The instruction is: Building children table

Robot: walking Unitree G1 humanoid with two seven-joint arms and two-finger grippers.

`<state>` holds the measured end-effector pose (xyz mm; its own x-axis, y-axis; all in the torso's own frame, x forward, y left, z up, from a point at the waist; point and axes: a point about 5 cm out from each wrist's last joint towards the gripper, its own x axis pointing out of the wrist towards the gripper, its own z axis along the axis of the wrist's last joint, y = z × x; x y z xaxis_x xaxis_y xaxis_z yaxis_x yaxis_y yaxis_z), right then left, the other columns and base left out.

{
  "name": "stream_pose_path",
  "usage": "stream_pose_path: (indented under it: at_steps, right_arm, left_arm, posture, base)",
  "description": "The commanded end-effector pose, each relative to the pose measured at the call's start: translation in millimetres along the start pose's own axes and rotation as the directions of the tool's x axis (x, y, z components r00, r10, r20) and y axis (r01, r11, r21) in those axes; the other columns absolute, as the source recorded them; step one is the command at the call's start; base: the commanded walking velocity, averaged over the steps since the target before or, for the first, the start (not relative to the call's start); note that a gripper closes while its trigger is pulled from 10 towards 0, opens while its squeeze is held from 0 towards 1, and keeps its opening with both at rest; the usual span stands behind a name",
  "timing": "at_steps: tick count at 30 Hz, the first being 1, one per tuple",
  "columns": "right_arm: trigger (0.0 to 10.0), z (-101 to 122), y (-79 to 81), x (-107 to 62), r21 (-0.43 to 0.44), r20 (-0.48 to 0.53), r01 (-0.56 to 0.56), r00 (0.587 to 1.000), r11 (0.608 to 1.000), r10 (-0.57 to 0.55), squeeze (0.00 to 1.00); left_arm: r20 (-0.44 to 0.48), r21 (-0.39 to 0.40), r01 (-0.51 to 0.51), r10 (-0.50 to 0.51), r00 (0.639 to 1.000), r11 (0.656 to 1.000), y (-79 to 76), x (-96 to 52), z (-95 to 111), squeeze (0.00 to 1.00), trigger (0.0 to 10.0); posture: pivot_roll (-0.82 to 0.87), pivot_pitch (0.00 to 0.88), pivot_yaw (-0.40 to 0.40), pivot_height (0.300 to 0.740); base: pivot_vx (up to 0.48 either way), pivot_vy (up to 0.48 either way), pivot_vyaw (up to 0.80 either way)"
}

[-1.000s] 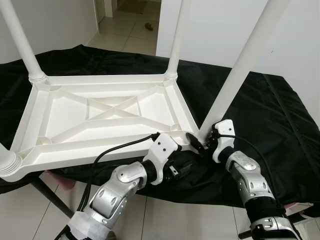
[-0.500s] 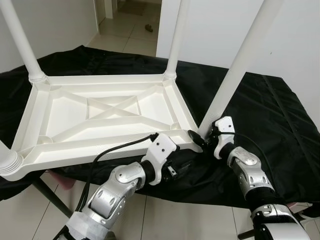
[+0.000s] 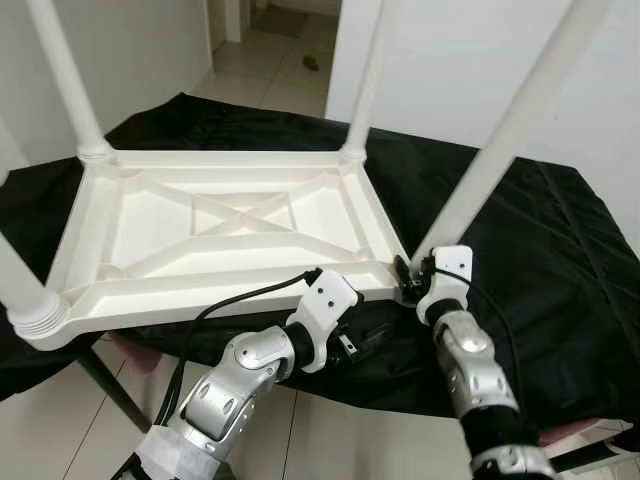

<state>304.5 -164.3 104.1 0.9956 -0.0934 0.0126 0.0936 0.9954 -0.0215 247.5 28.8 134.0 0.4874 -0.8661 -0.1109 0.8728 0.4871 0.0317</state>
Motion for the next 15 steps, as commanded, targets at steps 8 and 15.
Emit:
stream_pose_path:
  at_steps: [8, 15]
  right_arm:
    - [0.0, -2, -1.2, -13.8, 0.100, -0.008, 0.109, 0.994, 0.989, -0.109, 0.00]
    - [10.0, 8, -4.8, -10.6, 0.105, 0.035, -0.006, 0.999, 0.994, 0.002, 1.00]
  left_arm:
    - [0.010, 0.002, 0.043, -0.043, 0.999, 0.999, -8.6, 3.2, 1, 0.00, 10.0]
    - [0.009, 0.006, 0.050, -0.050, 0.999, 0.999, -8.0, 2.8, 1, 0.00, 10.0]
  posture:
    - [0.05, 0.000, -0.092, 0.740]
    - [0.04, 0.000, -0.083, 0.740]
  base:
    - [0.000, 0.000, 0.00]
    - [0.000, 0.000, 0.00]
